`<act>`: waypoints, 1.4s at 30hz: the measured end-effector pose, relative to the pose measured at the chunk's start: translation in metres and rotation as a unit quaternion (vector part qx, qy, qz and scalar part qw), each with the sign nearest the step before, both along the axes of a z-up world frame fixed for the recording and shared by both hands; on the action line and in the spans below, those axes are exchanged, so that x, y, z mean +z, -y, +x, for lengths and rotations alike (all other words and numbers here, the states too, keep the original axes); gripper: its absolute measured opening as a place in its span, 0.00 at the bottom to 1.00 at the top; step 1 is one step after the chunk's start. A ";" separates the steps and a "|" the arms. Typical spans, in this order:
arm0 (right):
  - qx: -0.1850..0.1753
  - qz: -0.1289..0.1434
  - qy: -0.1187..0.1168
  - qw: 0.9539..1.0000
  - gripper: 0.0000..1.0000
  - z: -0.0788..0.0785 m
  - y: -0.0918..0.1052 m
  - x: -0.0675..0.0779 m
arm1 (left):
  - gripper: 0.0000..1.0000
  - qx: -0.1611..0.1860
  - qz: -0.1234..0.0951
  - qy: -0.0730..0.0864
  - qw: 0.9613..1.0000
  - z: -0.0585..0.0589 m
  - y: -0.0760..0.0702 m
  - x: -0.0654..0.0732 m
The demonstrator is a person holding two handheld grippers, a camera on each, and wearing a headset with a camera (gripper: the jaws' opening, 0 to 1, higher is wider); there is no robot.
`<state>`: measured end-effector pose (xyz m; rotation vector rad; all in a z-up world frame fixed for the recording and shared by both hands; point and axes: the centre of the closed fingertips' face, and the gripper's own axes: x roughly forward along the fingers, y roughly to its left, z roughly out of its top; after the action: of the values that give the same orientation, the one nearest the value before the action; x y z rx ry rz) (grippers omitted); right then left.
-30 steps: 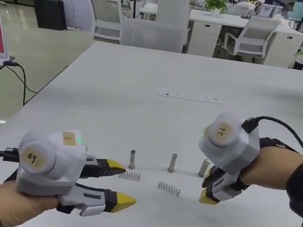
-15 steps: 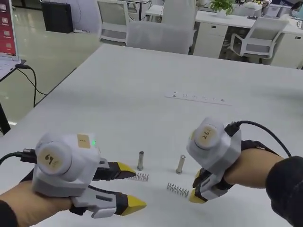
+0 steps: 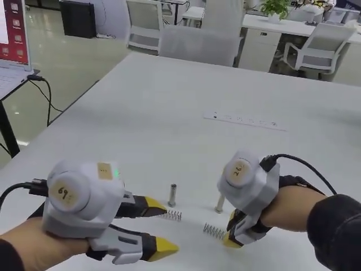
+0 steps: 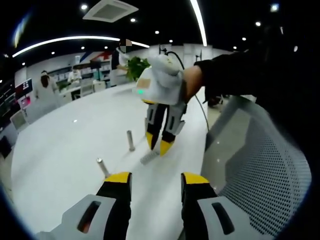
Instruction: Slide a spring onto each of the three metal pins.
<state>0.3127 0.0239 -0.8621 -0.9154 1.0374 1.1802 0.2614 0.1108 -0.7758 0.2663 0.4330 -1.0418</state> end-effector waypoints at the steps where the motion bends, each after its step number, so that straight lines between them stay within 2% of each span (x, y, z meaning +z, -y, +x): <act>1: 0.001 0.000 -0.002 1.000 0.14 0.000 -0.001 -0.001 | 0.33 0.000 0.001 0.000 1.000 0.000 0.000 0.000; 10: 0.004 -0.005 -0.008 1.000 0.11 0.000 -0.002 -0.006 | 0.33 0.002 -0.001 -0.002 1.000 0.000 0.000 -0.001; 13: 0.008 -0.007 -0.003 1.000 0.08 0.002 -0.001 -0.006 | 0.33 0.001 0.000 -0.002 1.000 -0.001 0.000 -0.001; 21: 0.011 -0.013 0.004 1.000 0.07 0.001 0.001 -0.003 | 0.33 -0.010 0.006 -0.003 1.000 -0.003 0.002 -0.004; 32: 0.014 0.000 0.005 1.000 0.07 -0.013 0.001 0.027 | 0.33 -0.045 0.027 -0.001 0.999 -0.006 0.011 -0.010; 37: 0.014 0.014 -0.002 1.000 0.07 -0.025 -0.001 0.042 | 0.33 -0.051 0.020 0.002 0.998 -0.001 0.011 -0.003; 42: 0.017 0.016 0.004 1.000 0.07 -0.030 -0.002 0.053 | 0.33 -0.063 0.027 0.011 0.998 0.007 0.010 0.006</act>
<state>0.2831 0.0259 -0.8088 -0.9147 0.9971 1.2173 0.2684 0.1007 -0.7698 0.3568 0.4302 -1.1502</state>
